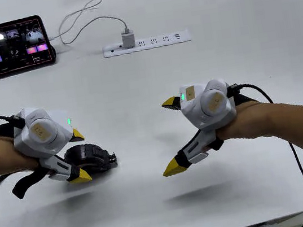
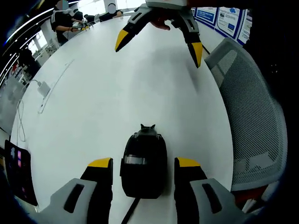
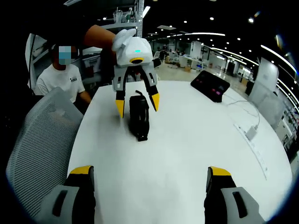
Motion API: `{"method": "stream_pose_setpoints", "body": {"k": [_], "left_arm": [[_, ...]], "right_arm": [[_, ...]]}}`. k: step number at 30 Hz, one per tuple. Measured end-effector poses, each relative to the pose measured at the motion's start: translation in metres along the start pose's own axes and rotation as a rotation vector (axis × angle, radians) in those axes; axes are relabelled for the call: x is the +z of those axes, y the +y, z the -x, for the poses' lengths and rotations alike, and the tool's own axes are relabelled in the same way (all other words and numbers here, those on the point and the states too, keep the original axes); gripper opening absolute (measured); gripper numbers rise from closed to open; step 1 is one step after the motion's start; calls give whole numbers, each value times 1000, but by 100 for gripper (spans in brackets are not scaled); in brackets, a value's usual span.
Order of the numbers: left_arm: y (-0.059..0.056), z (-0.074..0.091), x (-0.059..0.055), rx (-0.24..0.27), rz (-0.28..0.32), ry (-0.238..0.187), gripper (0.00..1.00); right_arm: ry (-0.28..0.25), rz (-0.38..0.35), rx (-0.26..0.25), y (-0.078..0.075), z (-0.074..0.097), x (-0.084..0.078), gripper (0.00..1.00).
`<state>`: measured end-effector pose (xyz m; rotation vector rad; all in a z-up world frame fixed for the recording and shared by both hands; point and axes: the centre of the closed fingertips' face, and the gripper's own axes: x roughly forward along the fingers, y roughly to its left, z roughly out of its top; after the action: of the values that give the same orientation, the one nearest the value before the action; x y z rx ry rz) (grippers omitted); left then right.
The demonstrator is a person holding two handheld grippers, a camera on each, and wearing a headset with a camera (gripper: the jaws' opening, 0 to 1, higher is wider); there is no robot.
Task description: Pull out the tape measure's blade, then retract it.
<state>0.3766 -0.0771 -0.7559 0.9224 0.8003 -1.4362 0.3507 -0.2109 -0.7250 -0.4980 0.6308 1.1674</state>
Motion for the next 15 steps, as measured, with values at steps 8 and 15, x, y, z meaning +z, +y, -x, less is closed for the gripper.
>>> {"method": "stream_pose_setpoints", "body": {"k": [8,15], "left_arm": [[-1,-3,4,6,-60,18,32],[1,-4,3,21,-71,26,31]], "right_arm": [[2,10,20,2,-12,6,99],[-2,2,28,0,-20,10,99]]}}
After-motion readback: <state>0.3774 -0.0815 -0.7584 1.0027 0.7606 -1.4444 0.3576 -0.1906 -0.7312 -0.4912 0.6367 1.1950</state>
